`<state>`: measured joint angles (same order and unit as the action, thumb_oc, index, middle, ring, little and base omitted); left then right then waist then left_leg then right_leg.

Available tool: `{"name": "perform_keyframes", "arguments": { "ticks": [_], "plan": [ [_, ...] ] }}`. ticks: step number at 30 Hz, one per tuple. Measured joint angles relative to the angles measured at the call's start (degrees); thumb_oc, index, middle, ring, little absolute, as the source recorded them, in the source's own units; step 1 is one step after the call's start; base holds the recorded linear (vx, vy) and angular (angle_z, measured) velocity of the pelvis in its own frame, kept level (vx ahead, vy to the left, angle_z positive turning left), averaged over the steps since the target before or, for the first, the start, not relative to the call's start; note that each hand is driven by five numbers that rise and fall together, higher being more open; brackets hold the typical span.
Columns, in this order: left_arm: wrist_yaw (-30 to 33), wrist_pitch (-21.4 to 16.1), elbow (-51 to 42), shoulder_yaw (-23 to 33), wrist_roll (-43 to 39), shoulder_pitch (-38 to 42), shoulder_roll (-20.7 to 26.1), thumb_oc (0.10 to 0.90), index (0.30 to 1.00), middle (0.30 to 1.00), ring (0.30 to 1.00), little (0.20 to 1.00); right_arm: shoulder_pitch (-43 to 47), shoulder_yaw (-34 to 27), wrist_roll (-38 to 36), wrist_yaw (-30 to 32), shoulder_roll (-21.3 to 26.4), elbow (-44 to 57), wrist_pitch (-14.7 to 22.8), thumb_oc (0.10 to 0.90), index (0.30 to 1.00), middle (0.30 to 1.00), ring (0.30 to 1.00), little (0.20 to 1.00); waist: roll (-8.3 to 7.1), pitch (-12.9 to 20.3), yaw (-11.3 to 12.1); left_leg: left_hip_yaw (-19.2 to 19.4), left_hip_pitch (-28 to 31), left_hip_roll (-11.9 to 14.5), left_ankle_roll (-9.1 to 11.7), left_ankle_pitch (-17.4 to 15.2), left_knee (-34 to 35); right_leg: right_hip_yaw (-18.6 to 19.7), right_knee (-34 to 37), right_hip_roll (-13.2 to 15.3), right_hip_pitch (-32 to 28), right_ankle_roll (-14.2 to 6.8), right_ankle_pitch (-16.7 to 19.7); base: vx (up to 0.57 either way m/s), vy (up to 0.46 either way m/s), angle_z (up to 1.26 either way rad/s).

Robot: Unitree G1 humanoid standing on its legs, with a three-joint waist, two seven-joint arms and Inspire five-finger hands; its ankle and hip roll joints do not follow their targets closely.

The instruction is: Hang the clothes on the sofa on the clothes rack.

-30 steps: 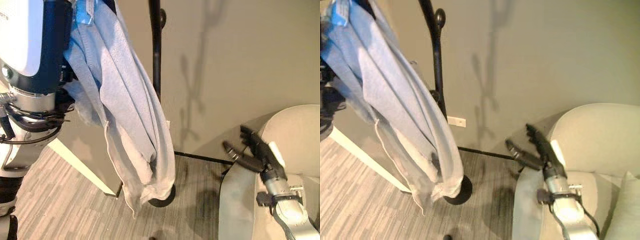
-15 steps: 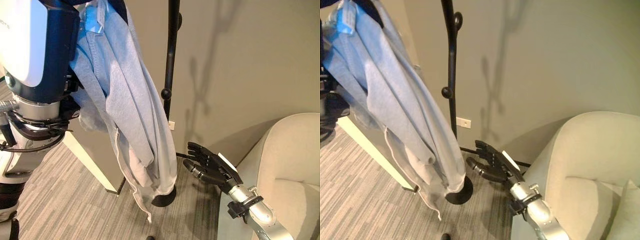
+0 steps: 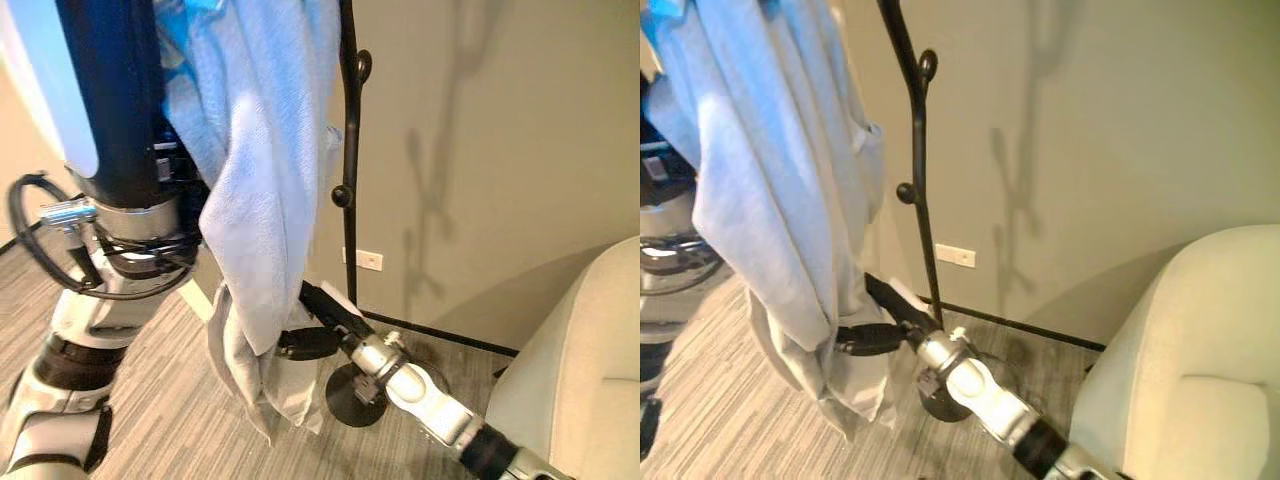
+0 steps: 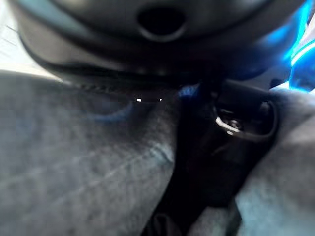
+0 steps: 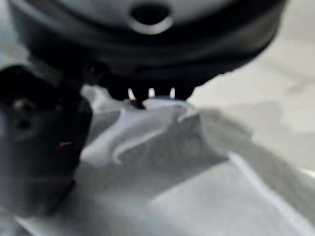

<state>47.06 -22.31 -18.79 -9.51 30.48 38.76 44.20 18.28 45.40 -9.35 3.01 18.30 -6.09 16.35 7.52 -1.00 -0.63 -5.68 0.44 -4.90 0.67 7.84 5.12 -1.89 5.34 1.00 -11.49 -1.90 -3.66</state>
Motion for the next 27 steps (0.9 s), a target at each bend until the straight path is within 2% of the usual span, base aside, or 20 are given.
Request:
{"name": "perform_keyframes", "arguments": {
  "ticks": [3,4,6,7,10,16,18,21,22,23,24,25,26,27],
  "plan": [
    [0.1,0.0,0.1,0.0,0.0,0.2,0.0,0.400,0.300,0.300,0.300,0.300,-0.2,1.5,0.0,-0.5,-0.5,0.0,0.3,0.800,0.900,0.900,0.900,0.900,0.43,0.1,-0.2,-0.8,-0.1,0.0,0.0,0.0,0.0,-1.0,0.0,-0.1,-0.2,0.0,-0.1,-0.01,0.003,0.14],
    [0.3,0.0,0.2,0.0,0.0,0.2,0.0,0.400,0.300,0.300,0.300,0.300,-0.3,1.4,0.0,-0.4,-0.2,0.0,0.3,0.400,0.300,0.300,0.300,0.300,0.42,0.1,-0.2,-0.8,-0.1,0.0,0.0,0.0,0.0,-1.0,0.0,-0.2,-0.2,0.0,-0.1,-0.03,0.009,0.03],
    [0.8,0.1,0.4,-0.5,0.0,0.5,-0.8,0.400,0.300,0.300,0.300,0.300,-0.4,2.1,-1.7,-0.5,0.1,-0.5,0.5,0.400,0.300,0.300,0.300,0.300,0.37,0.1,-0.2,-1.1,-0.6,0.0,0.1,0.1,0.1,-1.4,0.0,-0.2,-0.2,0.1,0.0,-0.01,0.005,0.08],
    [1.2,0.1,0.7,-1.1,0.0,0.7,-3.0,0.400,0.300,0.300,0.300,0.300,-0.5,3.7,-3.9,-1.3,-0.7,-2.7,1.0,0.400,0.300,0.300,0.300,0.300,0.32,0.2,-0.7,-1.3,-0.6,0.0,0.4,-0.1,0.1,-1.9,0.0,-0.2,0.0,0.1,0.0,0.00,0.002,0.11],
    [1.1,0.1,0.8,-1.2,0.0,0.7,-2.9,0.400,0.300,0.300,0.300,0.300,-1.6,5.3,-5.5,-3.5,-0.5,-2.7,1.0,0.400,0.300,0.300,0.300,0.300,0.17,0.1,-0.8,-1.2,-0.7,0.0,-0.2,0.3,0.0,-1.8,0.0,-0.3,0.2,0.2,0.0,0.00,0.001,0.02],
    [1.2,0.1,1.0,-1.2,0.0,0.7,-2.8,0.400,0.300,0.300,0.300,0.300,-2.6,4.6,-7.7,-4.1,-0.5,-2.8,1.0,0.400,0.300,0.300,0.300,0.300,-0.43,0.1,-0.6,-1.2,-0.5,0.1,-0.2,0.3,0.0,-1.7,0.0,-0.3,0.0,0.2,0.0,0.01,0.005,-0.01],
    [1.2,0.1,1.4,-1.2,0.0,0.6,-2.4,0.400,0.300,0.300,0.300,0.300,-4.0,2.2,-9.3,-4.1,-0.6,-4.5,1.7,0.400,0.300,0.300,0.300,0.300,-1.02,0.1,-1.5,-1.0,-0.4,0.1,-0.2,0.3,0.0,-1.1,0.0,-0.3,0.1,0.2,0.1,0.00,0.029,-0.07],
    [1.2,0.5,2.7,-1.0,0.0,-0.8,-0.1,0.400,0.300,0.300,0.300,0.300,-10.7,-6.9,-8.9,-2.4,1.1,-4.2,1.7,0.400,0.300,0.300,0.300,0.300,-1.72,0.0,-1.7,-0.3,-0.3,0.2,-0.3,0.2,0.0,-0.8,-0.1,-0.2,0.1,0.3,0.2,0.02,0.031,-0.09],
    [1.0,0.7,3.0,-0.7,0.1,-2.5,1.6,0.400,0.300,0.300,0.300,0.300,-14.2,-11.8,-6.8,-1.0,5.7,-2.8,1.6,0.400,0.300,0.300,0.300,0.300,-2.36,-0.1,-2.5,-0.1,-0.3,0.1,-0.1,0.0,0.1,-0.7,-0.1,-0.1,0.2,0.4,0.2,0.09,0.053,-0.05],
    [1.0,0.8,3.0,-0.2,0.1,-4.2,3.4,0.400,0.300,0.300,0.300,0.300,-16.8,-15.0,-6.2,-0.7,8.2,-0.8,1.9,0.400,0.300,0.300,0.300,0.300,-2.41,0.0,-2.3,-0.1,-0.3,0.0,-0.2,-0.1,0.1,-0.8,-0.1,0.0,0.1,0.3,0.1,0.08,0.028,-0.04],
    [0.8,1.2,3.3,0.2,0.2,-6.3,4.4,0.400,0.300,0.300,0.300,0.300,-20.8,-19.7,-5.3,0.6,10.4,0.3,1.3,0.400,0.300,0.300,0.300,0.300,-3.74,-0.4,-2.4,0.0,-0.2,0.1,-0.3,-0.2,0.0,-0.8,-0.2,-0.1,0.1,0.3,0.1,0.06,0.027,0.02],
    [0.0,1.1,1.8,2.5,1.4,-9.0,4.2,0.400,0.300,0.300,0.300,0.300,-28.1,-30.2,0.9,0.6,11.8,7.7,-0.3,0.400,0.300,0.300,0.300,0.300,-3.27,-0.4,-2.1,0.2,-0.6,-0.1,-0.3,-0.5,0.1,-0.7,-0.4,0.2,0.5,0.2,-0.2,0.02,0.003,0.12],
    [-0.4,0.8,-0.3,6.4,2.1,-13.8,4.2,0.400,0.300,0.300,0.300,0.300,-34.8,-41.3,4.5,1.0,10.8,12.3,0.6,0.400,0.300,0.300,0.300,0.300,-2.38,-0.2,-2.0,0.3,-0.9,-0.3,-0.8,-0.9,0.1,-0.9,-0.3,0.4,0.6,0.3,-0.4,-0.02,0.004,-0.04],
    [-0.5,0.4,-0.9,8.9,2.7,-19.6,5.2,0.400,0.300,0.300,0.300,0.300,-37.8,-53.0,5.1,9.6,10.2,11.8,2.6,0.400,0.300,0.300,0.300,0.300,-3.26,-0.5,-2.1,1.5,-0.5,-0.3,-1.6,-0.8,0.0,0.1,-0.4,0.5,0.7,0.3,-0.4,0.00,0.005,-0.29]
  ]
}}
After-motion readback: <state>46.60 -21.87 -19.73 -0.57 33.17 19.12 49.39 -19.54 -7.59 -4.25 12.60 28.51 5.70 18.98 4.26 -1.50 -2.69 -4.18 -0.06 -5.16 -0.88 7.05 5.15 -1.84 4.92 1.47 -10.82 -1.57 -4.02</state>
